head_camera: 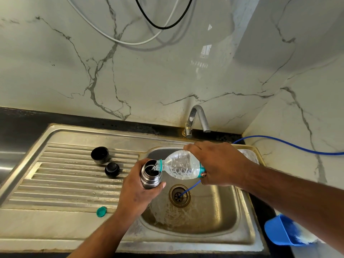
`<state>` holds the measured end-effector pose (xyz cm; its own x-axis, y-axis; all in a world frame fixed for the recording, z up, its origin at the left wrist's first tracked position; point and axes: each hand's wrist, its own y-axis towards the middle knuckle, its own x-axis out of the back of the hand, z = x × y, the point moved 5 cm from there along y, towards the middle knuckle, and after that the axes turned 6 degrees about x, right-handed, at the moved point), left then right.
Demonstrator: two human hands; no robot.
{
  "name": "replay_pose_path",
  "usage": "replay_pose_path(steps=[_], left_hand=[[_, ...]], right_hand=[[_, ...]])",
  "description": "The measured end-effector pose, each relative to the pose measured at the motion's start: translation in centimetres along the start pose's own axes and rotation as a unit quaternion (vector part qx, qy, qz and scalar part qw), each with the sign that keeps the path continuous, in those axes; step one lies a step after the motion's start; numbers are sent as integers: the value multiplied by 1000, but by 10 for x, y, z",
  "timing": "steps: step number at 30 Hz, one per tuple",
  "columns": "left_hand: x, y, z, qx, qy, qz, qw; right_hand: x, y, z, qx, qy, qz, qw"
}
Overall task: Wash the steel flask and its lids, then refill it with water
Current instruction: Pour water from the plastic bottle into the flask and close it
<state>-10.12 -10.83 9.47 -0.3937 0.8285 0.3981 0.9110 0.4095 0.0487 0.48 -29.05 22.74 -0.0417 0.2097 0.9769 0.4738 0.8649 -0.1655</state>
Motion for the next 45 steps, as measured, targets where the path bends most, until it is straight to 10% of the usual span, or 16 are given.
replay_pose_path(steps=[45], left_hand=[[-3,-4,15,22,9,1,1000]], right_hand=[[-2,-1,-3,-8,7,20,1000]])
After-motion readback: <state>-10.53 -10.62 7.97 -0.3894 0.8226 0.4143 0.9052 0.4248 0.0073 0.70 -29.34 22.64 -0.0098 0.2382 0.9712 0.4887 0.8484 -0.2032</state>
